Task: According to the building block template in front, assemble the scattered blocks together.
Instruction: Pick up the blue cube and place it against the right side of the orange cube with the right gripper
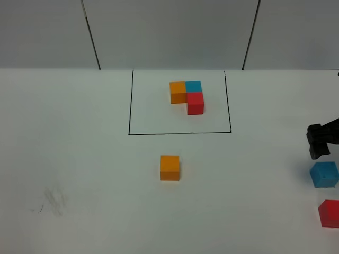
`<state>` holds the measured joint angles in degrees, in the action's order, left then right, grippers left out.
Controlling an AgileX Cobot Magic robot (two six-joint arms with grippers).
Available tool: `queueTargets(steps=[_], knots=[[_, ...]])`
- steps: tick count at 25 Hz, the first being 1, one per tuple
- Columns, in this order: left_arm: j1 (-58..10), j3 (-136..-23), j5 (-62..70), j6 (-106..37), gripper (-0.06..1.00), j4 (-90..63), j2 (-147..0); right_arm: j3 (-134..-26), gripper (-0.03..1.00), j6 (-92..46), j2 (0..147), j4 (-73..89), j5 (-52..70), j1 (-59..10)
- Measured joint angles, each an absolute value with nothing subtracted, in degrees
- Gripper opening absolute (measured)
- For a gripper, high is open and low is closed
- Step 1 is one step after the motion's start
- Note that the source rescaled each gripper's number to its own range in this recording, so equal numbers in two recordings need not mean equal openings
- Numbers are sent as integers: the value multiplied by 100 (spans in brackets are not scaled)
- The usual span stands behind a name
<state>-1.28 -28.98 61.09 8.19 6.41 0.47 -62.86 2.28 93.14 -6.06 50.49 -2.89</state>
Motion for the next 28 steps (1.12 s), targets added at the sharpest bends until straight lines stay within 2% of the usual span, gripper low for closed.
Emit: queueTargets(steps=[28], knots=[[-128,-2898,6114,817,67,646,47,-6288,95,132,10898,-478,4214,-113]])
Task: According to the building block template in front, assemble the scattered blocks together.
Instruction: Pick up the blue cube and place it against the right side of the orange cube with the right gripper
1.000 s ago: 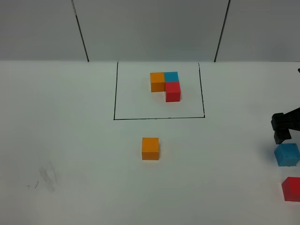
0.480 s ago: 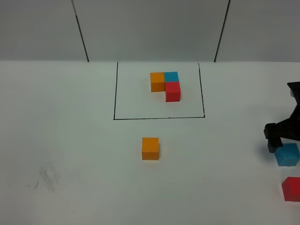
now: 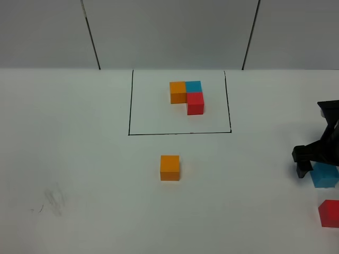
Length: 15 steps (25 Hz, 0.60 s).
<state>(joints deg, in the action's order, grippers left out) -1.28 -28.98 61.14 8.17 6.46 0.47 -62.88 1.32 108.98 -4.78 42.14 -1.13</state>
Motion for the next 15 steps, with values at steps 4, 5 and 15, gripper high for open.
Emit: queueTargets(steps=[4,5,15], knots=[[-128,-2898,6114,817,67,646,47,-6288,93,132,10965,-478,4156,-113],[-128,-2898,6114,817,67,646,47,-6288,91,132,10979,-478,4156,-113],[-128,-2898,6114,817,67,646,47,-6288,26,121,11021,-468,4161,-113]])
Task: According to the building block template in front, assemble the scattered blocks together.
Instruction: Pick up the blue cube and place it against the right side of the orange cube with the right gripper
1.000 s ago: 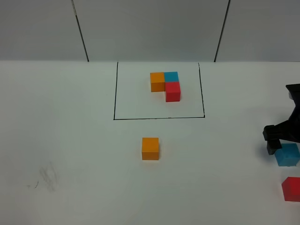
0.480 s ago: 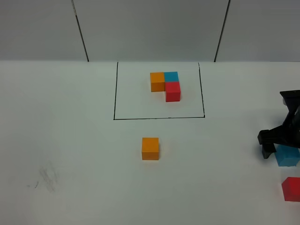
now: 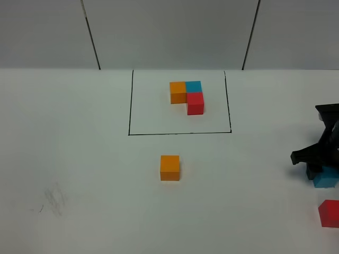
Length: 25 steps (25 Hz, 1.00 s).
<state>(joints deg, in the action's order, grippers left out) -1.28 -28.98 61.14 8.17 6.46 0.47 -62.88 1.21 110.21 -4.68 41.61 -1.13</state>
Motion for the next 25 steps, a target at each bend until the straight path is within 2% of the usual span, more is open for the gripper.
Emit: queueTargets(steps=[1,8,14,25], knots=[[-128,-2898,6114,817,67,646,47,-6293,20,121,11021,-466,4168,-113],[-128,-2898,6114,817,67,646,47,-6293,21,87,11021,-591,4183,-113],[-128,-2898,6114,817,67,646,47,-6328,21,-478,10798,-1065,4463,-303],[-128,-2898,6114,817,67,646,47,-7045,21,-2808,10685,-1229,4944,-1289]])
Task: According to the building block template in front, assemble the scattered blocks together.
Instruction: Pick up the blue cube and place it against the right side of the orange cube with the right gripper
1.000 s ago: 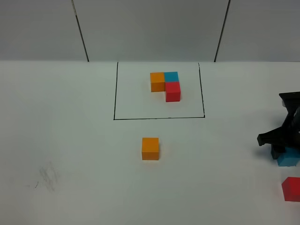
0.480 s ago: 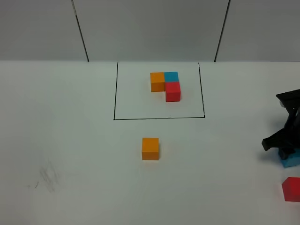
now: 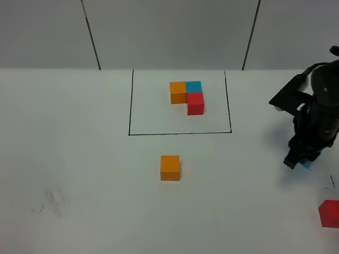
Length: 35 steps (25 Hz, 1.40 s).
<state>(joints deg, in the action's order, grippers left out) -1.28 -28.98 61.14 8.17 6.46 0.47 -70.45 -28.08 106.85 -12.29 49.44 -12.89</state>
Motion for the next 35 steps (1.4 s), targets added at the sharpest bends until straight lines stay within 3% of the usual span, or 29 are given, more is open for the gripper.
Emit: queueTargets(steps=[15,35], knots=[[-128,-2898,6114,801,67,646,47,-7484,21,-4960,10799,-611,5138,-2274],[-128,-2898,6114,806,67,646,47,-8878,21,-5893,11799,-239,5537,-3143]])
